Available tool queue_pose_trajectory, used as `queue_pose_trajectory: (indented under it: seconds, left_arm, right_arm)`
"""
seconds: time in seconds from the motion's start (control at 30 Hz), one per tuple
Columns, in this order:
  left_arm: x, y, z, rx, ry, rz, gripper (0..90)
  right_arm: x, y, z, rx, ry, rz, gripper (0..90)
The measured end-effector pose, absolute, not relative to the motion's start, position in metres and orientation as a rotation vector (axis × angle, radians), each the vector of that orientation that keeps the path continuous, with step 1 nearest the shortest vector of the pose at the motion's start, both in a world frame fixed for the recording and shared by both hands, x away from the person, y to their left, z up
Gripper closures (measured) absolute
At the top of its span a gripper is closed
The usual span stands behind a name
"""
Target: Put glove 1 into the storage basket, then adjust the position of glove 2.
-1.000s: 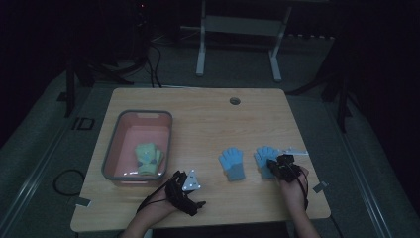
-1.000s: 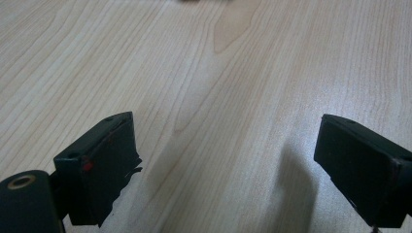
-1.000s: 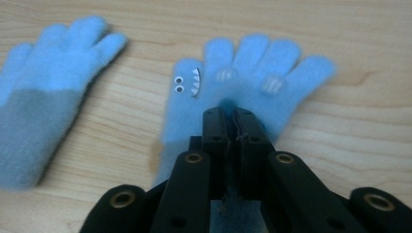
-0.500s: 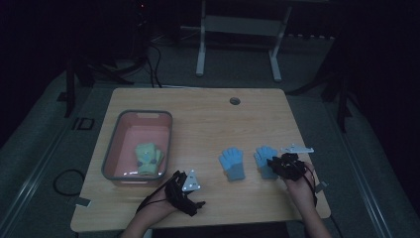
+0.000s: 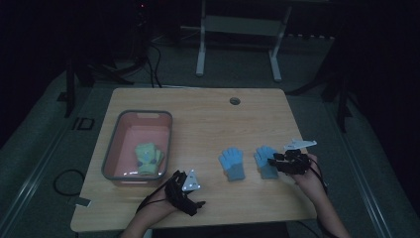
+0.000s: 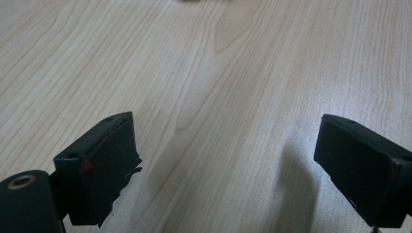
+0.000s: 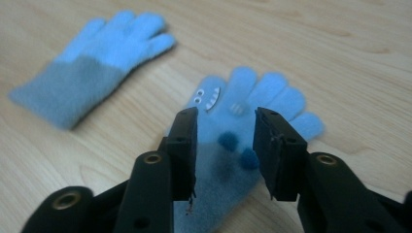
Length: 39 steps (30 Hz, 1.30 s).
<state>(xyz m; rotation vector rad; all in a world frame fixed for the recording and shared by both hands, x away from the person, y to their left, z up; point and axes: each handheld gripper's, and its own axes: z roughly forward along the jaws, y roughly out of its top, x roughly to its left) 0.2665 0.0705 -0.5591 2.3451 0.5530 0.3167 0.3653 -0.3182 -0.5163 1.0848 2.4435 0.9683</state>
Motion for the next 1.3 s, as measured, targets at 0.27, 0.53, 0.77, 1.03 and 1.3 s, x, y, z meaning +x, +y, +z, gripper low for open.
queue_pose_trajectory:
  seconds: [0.27,0.53,0.77,1.03,1.3]
  left_arm:
    - [0.267,0.071,-0.559,2.346,0.554,0.315,8.8]
    - [0.267,0.071,-0.559,2.346,0.553,0.317,8.8]
    - [0.266,0.070,-0.559,2.343,0.552,0.315,8.8]
    - [0.267,0.071,-0.559,2.342,0.554,0.316,8.8]
    - [0.266,0.070,-0.559,2.345,0.548,0.313,8.9]
  right_arm:
    - [0.372,-0.319,-0.533,1.064,2.491,0.908,59.4]
    - [0.373,-0.317,-0.542,1.031,2.503,0.851,65.1]
    - [0.371,-0.316,-0.542,1.088,2.481,0.881,82.3]
    - [0.369,-0.318,-0.524,1.158,2.421,0.951,85.3]
    - [0.363,-0.308,-0.490,1.105,2.388,1.019,85.3]
